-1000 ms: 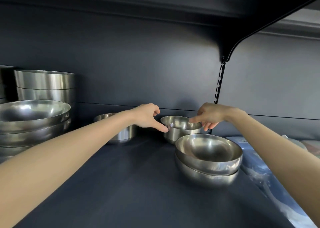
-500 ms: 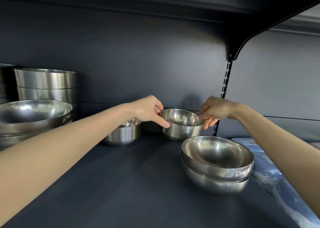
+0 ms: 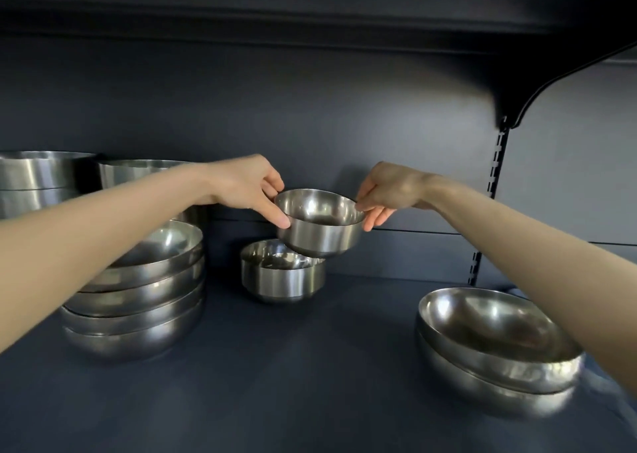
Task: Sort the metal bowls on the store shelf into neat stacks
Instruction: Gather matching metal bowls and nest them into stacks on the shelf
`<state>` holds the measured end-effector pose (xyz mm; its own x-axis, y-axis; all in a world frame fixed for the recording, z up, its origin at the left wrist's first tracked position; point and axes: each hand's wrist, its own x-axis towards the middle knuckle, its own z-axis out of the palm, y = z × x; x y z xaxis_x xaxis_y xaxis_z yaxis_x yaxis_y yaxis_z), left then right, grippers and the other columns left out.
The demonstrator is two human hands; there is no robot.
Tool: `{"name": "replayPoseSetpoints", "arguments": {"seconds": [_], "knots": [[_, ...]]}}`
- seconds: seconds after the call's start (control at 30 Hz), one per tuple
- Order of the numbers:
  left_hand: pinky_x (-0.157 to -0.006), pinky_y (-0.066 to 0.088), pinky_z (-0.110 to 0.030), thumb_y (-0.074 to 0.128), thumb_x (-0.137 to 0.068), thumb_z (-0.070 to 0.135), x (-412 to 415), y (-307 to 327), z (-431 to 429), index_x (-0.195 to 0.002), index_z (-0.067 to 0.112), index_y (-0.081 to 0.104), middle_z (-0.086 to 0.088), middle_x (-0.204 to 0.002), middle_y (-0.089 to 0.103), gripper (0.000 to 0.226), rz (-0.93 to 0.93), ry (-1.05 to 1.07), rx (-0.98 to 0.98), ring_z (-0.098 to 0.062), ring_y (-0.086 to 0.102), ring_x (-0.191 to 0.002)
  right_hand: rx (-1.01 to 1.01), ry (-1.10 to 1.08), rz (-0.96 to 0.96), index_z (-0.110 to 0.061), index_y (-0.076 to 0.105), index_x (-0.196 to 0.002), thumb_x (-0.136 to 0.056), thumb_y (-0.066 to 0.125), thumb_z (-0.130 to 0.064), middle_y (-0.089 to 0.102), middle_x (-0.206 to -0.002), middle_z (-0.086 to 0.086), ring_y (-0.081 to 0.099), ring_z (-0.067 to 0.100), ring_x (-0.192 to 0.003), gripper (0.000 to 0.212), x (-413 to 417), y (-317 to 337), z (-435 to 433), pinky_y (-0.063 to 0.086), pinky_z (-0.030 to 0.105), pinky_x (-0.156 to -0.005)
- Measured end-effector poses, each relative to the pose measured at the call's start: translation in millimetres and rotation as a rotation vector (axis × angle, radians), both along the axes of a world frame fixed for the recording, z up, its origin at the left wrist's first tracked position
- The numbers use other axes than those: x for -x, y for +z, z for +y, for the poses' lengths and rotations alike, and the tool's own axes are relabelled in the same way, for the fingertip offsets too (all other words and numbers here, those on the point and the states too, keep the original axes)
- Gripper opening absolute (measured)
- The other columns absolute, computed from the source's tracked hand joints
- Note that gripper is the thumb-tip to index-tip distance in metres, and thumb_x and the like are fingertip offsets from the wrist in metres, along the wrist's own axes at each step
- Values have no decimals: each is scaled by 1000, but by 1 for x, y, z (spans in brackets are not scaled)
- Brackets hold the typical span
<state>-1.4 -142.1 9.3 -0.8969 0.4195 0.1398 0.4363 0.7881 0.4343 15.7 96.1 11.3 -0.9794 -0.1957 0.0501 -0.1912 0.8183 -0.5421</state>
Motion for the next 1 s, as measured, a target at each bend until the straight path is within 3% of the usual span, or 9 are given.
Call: {"name": "replayPoseSetpoints", "arguments": {"seconds": [0.27, 0.57, 0.67, 0.73, 0.83, 0.9, 1.0], "knots": [[-97, 47, -26, 89, -49, 33, 13, -6, -26, -122, 8, 60, -2, -113, 67, 83, -60, 9, 52, -10, 64, -102, -34, 88, -119, 9, 58, -108, -93, 57, -5, 70, -79, 12, 70, 17, -75, 20, 14, 3, -21, 58, 23, -75], [-102, 47, -31, 86, -66, 29, 19, -10, -37, -133, 7, 53, -1, -117, 66, 78, -136, -6, 204, -14, 64, -106, -63, 174, -311, -2, 65, -102, -85, 69, -18, 71, -96, 12, 69, 20, -97, 24, 19, -1, -34, 54, 28, -91], [-95, 50, -24, 83, -69, 24, 20, -8, -36, -134, 3, 50, -2, -115, 63, 75, -179, -7, 175, -13, 63, -103, -65, 166, -325, -3, 64, -102, -81, 72, -19, 70, -98, 10, 68, 19, -98, 28, 18, -3, -34, 53, 28, -91], [-82, 51, -13, 82, -71, 21, 19, -8, -34, -128, 0, 53, -2, -103, 58, 68, -235, -23, 174, -10, 58, -94, -60, 155, -320, -3, 62, -103, -79, 74, -18, 69, -97, 8, 68, 18, -95, 31, 18, -5, -35, 53, 27, -90], [-72, 51, -11, 81, -72, 20, 19, -9, -30, -120, 1, 54, -1, -104, 60, 59, -264, -3, 158, -7, 61, -89, -24, 139, -334, -2, 47, -122, -79, 74, -16, 67, -107, 11, 68, 19, -96, 53, 18, -8, -35, 53, 27, -90], [-80, 52, -17, 83, -70, 20, 19, -11, -30, -132, 0, 48, -4, -114, 62, 74, -290, 1, 129, -12, 65, -97, -19, 142, -354, -1, 42, -129, -80, 74, -14, 67, -113, 12, 67, 19, -99, 59, 17, -10, -35, 53, 26, -90], [-95, 52, -30, 87, -66, 19, 18, -15, -29, -141, 0, 36, -12, -119, 63, 93, -347, 8, 65, -23, 67, -105, -20, 155, -347, -1, 49, -127, -81, 73, -13, 67, -108, 8, 67, 19, -99, 53, 15, -13, -35, 54, 22, -86]]}}
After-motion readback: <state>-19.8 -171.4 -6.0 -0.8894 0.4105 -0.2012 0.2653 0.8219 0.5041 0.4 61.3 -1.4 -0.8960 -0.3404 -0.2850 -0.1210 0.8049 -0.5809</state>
